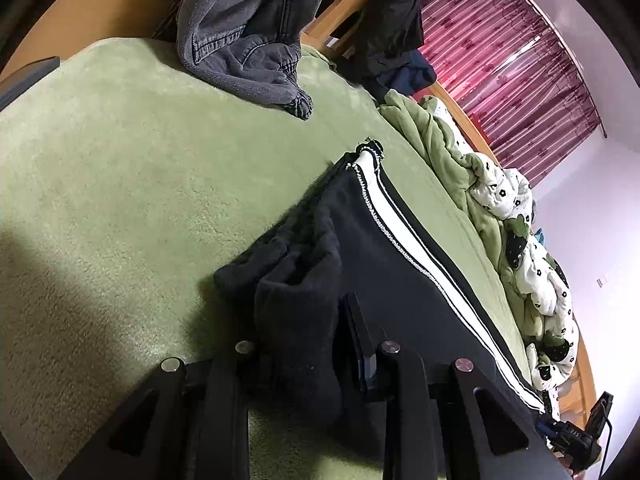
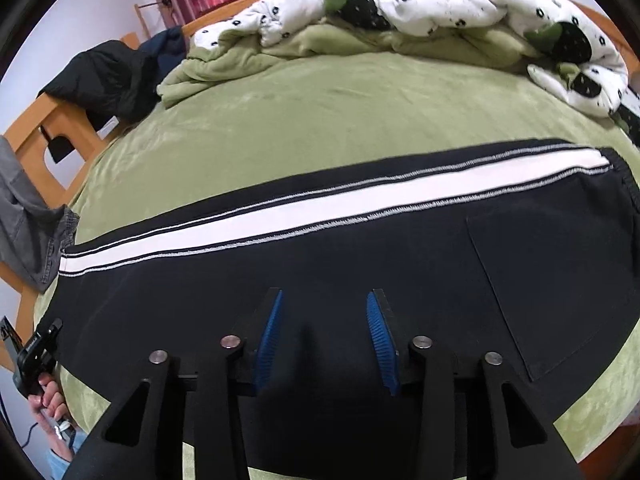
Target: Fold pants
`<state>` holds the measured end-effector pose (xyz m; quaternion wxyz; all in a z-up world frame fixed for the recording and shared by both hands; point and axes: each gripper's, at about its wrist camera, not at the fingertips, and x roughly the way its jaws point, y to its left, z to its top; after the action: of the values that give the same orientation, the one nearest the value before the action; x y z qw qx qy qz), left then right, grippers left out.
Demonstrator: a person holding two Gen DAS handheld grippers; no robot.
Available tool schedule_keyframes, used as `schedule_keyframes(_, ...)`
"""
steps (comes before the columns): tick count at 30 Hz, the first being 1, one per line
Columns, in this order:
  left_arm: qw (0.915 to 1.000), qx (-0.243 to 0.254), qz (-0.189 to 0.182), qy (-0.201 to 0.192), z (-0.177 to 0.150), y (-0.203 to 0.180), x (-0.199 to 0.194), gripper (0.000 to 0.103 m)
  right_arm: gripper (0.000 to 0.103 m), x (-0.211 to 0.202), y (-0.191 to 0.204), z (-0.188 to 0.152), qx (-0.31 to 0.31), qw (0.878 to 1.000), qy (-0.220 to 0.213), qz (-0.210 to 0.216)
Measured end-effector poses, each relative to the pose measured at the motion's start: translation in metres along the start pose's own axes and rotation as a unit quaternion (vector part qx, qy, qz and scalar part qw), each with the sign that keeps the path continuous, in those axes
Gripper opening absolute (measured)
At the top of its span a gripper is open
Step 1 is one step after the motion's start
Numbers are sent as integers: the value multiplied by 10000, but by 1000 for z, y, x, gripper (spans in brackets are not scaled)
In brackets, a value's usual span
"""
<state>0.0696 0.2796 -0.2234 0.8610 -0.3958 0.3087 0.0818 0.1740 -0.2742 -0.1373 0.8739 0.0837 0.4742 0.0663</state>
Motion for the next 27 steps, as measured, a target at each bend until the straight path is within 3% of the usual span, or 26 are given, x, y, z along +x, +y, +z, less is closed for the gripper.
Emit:
schedule_keyframes(5, 9999, -129, -93, 13, 1, 4, 0, 24, 41, 6, -4, 0, 95, 9996, 264, 91)
schedule_keyframes(9, 9999, -141, 33, -27, 1, -1, 0, 24, 41, 11, 4, -5, -94, 9985, 496, 213)
schedule_keyframes(15, 9985, -141, 425, -316, -1, -17, -11, 11, 40, 5, 16, -10, -273, 9979, 545, 221)
schedule_keyframes(17, 9961, 304, 662, -494, 0, -36, -18, 10, 40, -4, 17, -14, -344, 9982, 474, 157)
schedule_keyframes(20, 9856, 1118, 1001, -777, -1, -78, -32, 9, 40, -21, 15, -21, -561, 9981, 269, 47)
schedule_keyframes(25, 9664, 2077, 973, -1157, -10, -152, -59, 9, 40, -46, 1, -34, -852, 9962, -7, -201)
schedule_keyframes(27, 9571, 2528, 759, -1193, -23, -192, -66, 9, 40, -56, -11, -40, -879, 9956, -118, -316)
